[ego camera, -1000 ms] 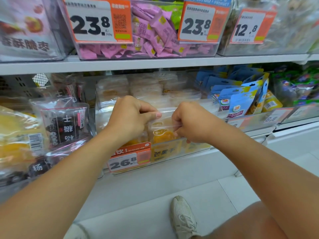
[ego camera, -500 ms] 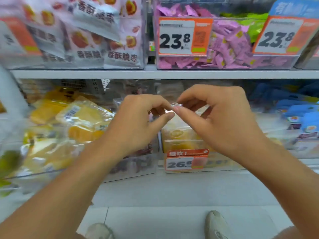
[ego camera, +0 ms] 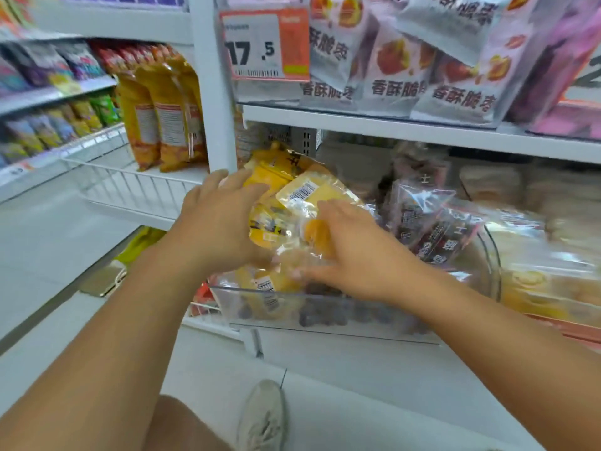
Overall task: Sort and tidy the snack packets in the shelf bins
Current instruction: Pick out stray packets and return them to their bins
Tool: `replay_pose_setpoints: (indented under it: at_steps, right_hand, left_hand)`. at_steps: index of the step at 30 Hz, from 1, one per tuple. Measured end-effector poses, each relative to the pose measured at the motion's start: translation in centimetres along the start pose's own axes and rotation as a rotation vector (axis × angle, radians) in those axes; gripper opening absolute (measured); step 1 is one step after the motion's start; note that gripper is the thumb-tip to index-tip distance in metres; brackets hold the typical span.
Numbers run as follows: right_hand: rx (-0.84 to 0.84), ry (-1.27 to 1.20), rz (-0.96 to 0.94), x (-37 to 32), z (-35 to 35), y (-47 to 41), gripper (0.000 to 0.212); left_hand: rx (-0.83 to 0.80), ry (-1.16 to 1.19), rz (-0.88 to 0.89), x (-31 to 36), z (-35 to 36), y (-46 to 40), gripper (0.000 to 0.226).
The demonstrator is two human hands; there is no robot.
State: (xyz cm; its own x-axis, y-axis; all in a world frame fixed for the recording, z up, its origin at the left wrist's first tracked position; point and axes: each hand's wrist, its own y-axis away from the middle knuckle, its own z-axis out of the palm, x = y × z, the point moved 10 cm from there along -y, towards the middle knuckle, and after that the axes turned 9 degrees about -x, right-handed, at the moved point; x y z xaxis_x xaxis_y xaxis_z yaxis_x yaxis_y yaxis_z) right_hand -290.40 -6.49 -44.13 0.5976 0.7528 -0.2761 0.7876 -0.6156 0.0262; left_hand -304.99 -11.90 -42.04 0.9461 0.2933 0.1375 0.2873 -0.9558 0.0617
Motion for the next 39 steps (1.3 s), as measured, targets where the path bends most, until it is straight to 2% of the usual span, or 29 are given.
replay_pose_setpoints:
  at_steps: [3, 5, 9, 11, 13, 16, 20, 23, 26, 30, 32, 35, 37, 39]
  right_hand:
    - [0.079, -0.031, 0.069, 0.4, -0.8, -1.9, 0.063]
    - [0.051, -0.109, 0.065, 0.4, -1.1, -2.7, 0.044]
    - [-0.077, -0.178, 0.038, 0.1, -1.1, -3.6, 0.036]
    - [-0.126, -0.197, 0.017, -0.2, -0.8, -3.8, 0.031]
    - [-0.106, -0.219, -0.002, -0.3, -0.9, -4.0, 0.020]
    - [0.021, -0.308, -0.014, 0.3, -1.7, -3.9, 0.014]
    - [0.274, -0.449, -0.012, 2.2, -4.7, -3.1, 0.015]
    - [0.435, -0.585, -0.125, 2.0, -6.9, -1.8, 0.012]
    - [0.507, -0.661, -0.214, 1.4, -7.9, -0.7, 0.018]
    - [0.616, -0.631, -0.371, -0.3, -9.5, 2.4, 0.011]
    - [0.663, -0.555, -0.451, -1.3, -10.2, 4.7, 0.014]
    - [0.699, -0.460, -0.526, -2.6, -10.7, 7.5, 0.015]
    - [0.705, -0.558, -0.511, -1.9, -11.1, 7.8, 0.013]
    - [0.728, -0.773, -0.447, -0.1, -11.4, 7.5, 0.007]
  left_hand:
    - [-0.025, 0.087, -0.026, -1.0, 0.3, -0.3, 0.129]
    - [-0.008, 0.094, -0.033, -0.9, 0.2, -0.2, 0.127]
    - [0.033, 0.079, -0.046, -0.7, 0.0, 0.3, 0.112]
    - [0.032, 0.060, -0.047, -0.9, 0.3, 0.4, 0.112]
    - [0.045, 0.056, -0.032, -1.0, 0.4, 0.4, 0.114]
    - [0.097, 0.103, -0.002, -1.0, 0.1, 0.5, 0.111]
    - [0.221, 0.290, 0.137, -0.8, -1.1, 0.9, 0.070]
    - [0.225, 0.378, 0.226, 0.3, -1.2, 0.8, 0.048]
    - [0.339, 0.468, 0.204, -0.2, -2.3, 0.8, 0.025]
    - [0.474, 0.613, 0.259, 0.0, -4.4, 2.3, 0.019]
    - [0.413, 0.733, 0.311, 1.0, -4.4, 2.9, 0.020]
    - [0.114, 0.877, 0.426, 3.9, -2.9, 3.7, 0.023]
    - [-0.126, 1.027, 0.443, 5.6, -1.1, 4.1, 0.018]
    - [-0.356, 1.221, 0.360, 7.0, 1.1, 4.2, 0.029]
